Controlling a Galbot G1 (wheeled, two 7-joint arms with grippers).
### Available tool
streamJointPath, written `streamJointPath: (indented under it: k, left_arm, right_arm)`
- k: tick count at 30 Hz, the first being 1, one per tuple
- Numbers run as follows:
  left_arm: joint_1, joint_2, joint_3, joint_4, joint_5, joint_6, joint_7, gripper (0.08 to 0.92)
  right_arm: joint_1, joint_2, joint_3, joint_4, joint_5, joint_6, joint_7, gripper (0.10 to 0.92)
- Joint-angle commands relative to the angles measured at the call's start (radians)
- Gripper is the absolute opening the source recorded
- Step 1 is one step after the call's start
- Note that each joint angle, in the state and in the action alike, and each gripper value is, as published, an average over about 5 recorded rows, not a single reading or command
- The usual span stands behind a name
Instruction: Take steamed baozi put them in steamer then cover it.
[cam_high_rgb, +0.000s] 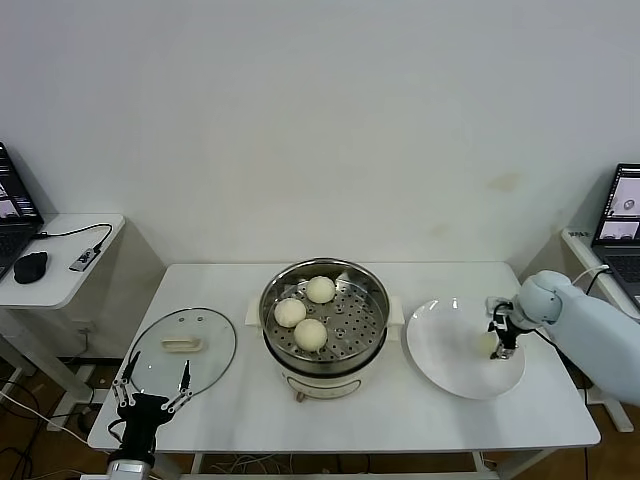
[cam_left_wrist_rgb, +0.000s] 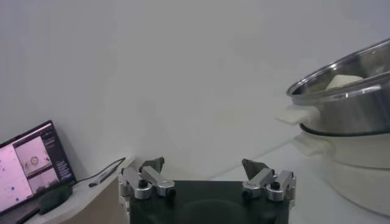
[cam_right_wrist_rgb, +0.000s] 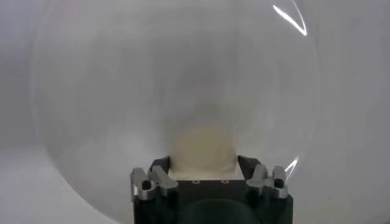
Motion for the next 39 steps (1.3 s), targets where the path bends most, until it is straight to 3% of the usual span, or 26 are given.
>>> streamJointPath:
  k: [1,8,20,29,34,39]
  left_arm:
    - [0.000,0.003,0.001,-0.006,0.001,0.001,0.001,0.823]
    - [0.000,0.008,0.004,-0.015,0.002,0.003,0.002,0.823]
    - [-0.015,0.010,0.025,-0.019,0.004,0.004,0.002,0.823]
    - [-0.020,0.013,0.030,-0.020,0.002,0.003,0.001,0.823]
    - [-0.019,0.011,0.026,-0.020,0.000,0.001,-0.001,0.823]
    - [-0.020,0.006,0.022,-0.019,-0.001,0.000,-0.001,0.823]
  right_arm:
    - [0.004,0.000,0.007,-0.001,-0.006,0.004,-0.013,0.616]
    - [0.135,-0.087,-0.124,0.129,0.097,-0.029,-0.025,0.571]
    - [0.665,-0.172,-0.533,0.421,0.439,-0.190,0.007,0.577]
    - [0.935,0.005,-0.720,0.516,0.707,-0.317,0.085,0.577]
    - [0.945,0.126,-0.744,0.542,0.866,-0.421,0.178,0.581]
    - [0.887,0.218,-0.742,0.516,0.926,-0.456,0.235,0.585]
